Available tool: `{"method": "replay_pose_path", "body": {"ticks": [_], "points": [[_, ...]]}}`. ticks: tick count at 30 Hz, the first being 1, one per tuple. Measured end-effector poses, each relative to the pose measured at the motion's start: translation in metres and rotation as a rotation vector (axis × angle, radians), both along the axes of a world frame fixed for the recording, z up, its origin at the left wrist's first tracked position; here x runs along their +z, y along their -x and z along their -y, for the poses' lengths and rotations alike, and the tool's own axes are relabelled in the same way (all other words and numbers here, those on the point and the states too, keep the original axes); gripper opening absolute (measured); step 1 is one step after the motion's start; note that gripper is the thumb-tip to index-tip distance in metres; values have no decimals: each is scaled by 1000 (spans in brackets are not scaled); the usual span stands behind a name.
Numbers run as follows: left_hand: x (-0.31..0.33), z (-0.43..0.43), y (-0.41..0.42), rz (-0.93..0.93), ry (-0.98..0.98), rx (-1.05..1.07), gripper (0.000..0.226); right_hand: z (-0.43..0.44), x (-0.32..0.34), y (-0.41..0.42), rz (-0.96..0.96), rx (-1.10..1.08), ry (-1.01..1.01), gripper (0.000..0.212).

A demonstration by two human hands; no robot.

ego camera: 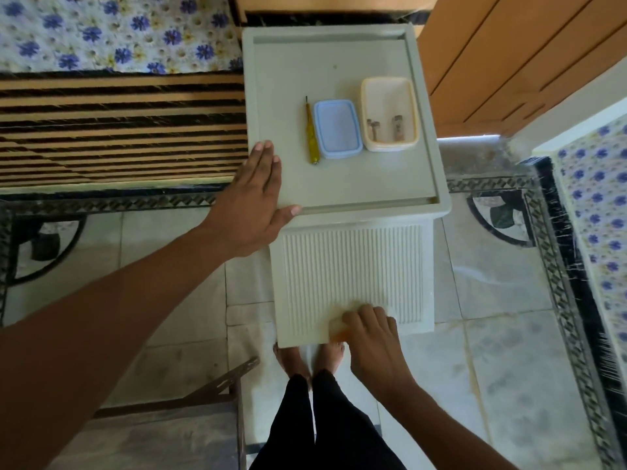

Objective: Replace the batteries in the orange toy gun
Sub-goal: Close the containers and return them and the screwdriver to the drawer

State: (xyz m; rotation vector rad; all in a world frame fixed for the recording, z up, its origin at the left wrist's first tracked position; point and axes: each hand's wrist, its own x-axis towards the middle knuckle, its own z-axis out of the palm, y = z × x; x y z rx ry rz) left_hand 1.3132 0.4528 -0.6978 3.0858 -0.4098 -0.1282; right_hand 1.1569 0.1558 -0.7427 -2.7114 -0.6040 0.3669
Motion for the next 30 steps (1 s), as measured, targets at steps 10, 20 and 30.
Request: {"method": "replay_pose_path", "body": {"ticks": [10,20,30], "points": [[9,1,-4,-75,-47,-12,95,-13,17,-68,381,-7,-59,37],[29,12,-10,140,227,122,55,-31,29,-125,412,-186,-98,27],[64,67,-74,57,406,444,34,-42,87,-239,172,-795,-492,47]]}}
